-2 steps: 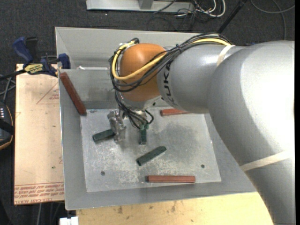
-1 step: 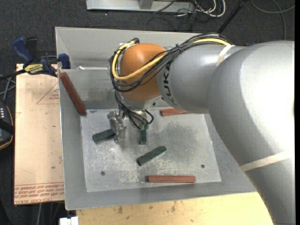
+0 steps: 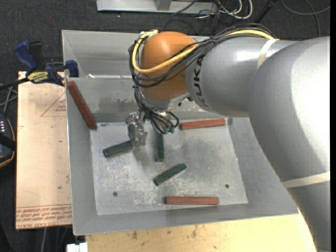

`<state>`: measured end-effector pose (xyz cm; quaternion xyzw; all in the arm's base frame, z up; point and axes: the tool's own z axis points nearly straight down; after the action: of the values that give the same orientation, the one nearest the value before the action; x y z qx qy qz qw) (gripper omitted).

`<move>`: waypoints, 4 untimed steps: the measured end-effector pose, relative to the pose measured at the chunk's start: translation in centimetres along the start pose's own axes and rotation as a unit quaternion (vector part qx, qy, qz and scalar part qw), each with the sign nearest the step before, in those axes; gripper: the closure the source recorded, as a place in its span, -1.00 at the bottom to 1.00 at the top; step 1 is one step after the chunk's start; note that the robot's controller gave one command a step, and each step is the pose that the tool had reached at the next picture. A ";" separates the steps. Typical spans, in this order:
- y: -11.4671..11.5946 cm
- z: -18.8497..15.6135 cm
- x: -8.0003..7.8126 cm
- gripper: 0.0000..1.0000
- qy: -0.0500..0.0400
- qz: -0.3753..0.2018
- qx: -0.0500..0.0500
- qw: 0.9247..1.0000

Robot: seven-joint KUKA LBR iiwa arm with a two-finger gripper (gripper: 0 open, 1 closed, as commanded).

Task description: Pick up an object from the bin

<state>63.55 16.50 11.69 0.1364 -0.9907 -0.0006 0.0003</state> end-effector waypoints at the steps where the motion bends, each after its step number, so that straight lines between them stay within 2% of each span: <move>1: 4.3 -10.1 -0.3 -1.00 -0.003 -0.003 0.000 1.000; 2: 4.3 -10.0 -0.3 -1.00 -0.002 -0.003 0.000 1.000; 3: 3.9 -6.6 0.0 -1.00 -0.005 -0.032 0.000 0.999; 4: 2.3 0.5 4.0 -1.00 -0.002 -0.102 0.000 0.995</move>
Offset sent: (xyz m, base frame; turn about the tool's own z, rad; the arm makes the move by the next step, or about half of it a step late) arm 0.0000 0.0000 0.0000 0.0000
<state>59.08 17.59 11.22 0.2363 -0.9717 -0.0006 -0.0019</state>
